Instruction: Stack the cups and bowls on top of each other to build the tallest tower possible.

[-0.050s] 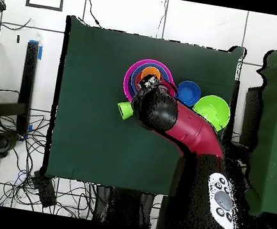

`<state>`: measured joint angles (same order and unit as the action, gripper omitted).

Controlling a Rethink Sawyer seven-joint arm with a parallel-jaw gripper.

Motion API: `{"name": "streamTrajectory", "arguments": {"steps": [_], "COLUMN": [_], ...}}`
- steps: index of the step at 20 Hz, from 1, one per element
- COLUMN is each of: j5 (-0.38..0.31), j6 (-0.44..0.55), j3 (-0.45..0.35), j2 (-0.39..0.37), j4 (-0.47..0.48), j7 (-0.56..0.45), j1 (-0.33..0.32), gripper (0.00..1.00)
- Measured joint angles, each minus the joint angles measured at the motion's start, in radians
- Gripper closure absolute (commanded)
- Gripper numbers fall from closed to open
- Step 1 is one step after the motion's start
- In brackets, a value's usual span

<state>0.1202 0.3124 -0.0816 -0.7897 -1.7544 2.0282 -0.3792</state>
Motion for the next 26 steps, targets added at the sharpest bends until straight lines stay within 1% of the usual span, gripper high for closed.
{"name": "streamTrajectory", "arguments": {"steps": [7,9,13,19,26], "j5": [-0.026,-0.041,-0.051,-0.053,-0.052], "j6": [0.0,0.0,0.0,-0.003,-0.03], "j3": [-0.013,-0.024,-0.042,-0.065,-0.08], "j2": [0.028,0.045,0.06,0.084,0.108], "j4": [0.001,0.002,0.006,0.019,0.036], "j7": [0.0,0.0,0.0,0.0,0.0], "j1": [-0.012,-0.012,-0.015,-0.018,-0.019], "gripper": [1.0,1.0,1.0,1.0,1.0]}}
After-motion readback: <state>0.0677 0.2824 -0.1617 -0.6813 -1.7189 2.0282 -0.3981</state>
